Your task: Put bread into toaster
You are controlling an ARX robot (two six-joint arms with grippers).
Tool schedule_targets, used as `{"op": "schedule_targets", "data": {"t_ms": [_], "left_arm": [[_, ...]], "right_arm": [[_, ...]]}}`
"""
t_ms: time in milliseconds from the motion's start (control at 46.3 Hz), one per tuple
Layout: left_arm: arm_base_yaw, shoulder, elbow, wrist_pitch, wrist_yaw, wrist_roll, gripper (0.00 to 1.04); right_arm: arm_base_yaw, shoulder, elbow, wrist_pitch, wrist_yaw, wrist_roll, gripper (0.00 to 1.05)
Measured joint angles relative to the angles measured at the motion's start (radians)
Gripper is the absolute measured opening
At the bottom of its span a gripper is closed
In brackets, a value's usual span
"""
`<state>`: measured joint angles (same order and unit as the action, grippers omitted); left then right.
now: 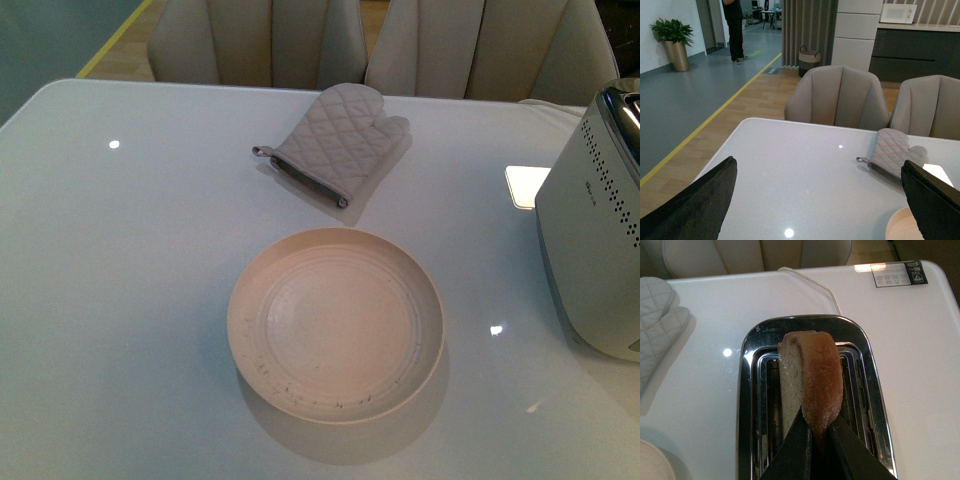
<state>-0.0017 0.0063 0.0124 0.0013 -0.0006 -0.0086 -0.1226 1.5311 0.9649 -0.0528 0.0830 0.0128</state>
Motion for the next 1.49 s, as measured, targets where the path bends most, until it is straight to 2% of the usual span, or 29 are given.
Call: {"op": "schedule_targets", "data": {"t_ms": [734,1080,1296,1490], "left_arm": [[0.000,0.000,0.000,0.000,0.000,0.000,0.98],[0.000,0.000,0.000,0.000,0.000,0.000,0.98],[0.000,0.000,0.000,0.000,0.000,0.000,0.98],[0.000,0.000,0.000,0.000,0.000,0.000,0.98]], "right_arm": [[-0.014,-0.019,0.059,-0.206,-0.050,-0.063,0.03],[0.006,-0.002,0.060,-0.197,-0.044,-0.078,0.03],[0.012,0.018,0.032,-0.166,-0.045,-0.050,0.34],[-0.013,-0.088,-0.029,-0.079,-0.056,-0.007,0.76]]}}
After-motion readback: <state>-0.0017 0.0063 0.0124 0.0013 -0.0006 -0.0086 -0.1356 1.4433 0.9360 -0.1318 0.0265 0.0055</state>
